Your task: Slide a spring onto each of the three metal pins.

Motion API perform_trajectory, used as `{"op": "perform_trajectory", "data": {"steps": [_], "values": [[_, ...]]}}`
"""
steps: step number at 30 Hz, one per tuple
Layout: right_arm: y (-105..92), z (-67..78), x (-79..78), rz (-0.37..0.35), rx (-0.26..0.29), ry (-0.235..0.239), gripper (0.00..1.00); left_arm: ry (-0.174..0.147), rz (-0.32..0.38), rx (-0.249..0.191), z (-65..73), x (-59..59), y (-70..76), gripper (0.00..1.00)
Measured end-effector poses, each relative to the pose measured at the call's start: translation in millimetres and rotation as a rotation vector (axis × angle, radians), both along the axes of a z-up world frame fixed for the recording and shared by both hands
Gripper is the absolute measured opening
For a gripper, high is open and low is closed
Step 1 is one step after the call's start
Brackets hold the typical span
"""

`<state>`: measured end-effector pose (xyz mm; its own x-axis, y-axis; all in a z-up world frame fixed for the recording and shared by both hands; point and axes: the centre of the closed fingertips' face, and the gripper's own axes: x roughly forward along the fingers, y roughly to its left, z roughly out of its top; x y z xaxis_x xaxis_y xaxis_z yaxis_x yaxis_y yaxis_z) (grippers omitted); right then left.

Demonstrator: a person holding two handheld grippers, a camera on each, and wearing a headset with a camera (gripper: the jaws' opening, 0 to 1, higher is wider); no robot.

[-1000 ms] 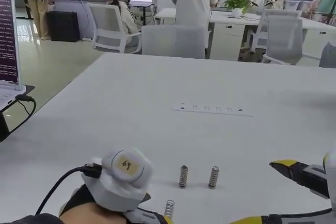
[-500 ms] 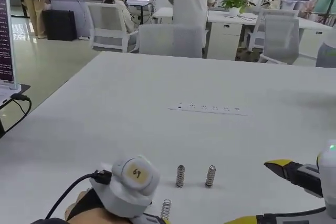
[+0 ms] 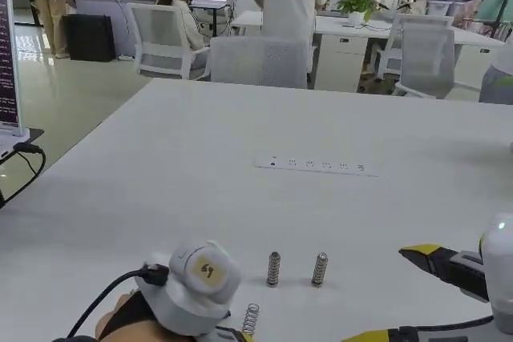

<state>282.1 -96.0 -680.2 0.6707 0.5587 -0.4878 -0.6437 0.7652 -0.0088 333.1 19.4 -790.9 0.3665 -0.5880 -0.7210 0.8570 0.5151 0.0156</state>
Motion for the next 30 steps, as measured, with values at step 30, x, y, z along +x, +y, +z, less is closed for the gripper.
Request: {"op": "perform_trajectory", "data": {"steps": [30], "values": [[4.7,-2.8,-2.6,0.022,-0.008,0.021,0.93,-0.017,0.029,-0.021,0.4,9.8,5.2,0.09]]}}
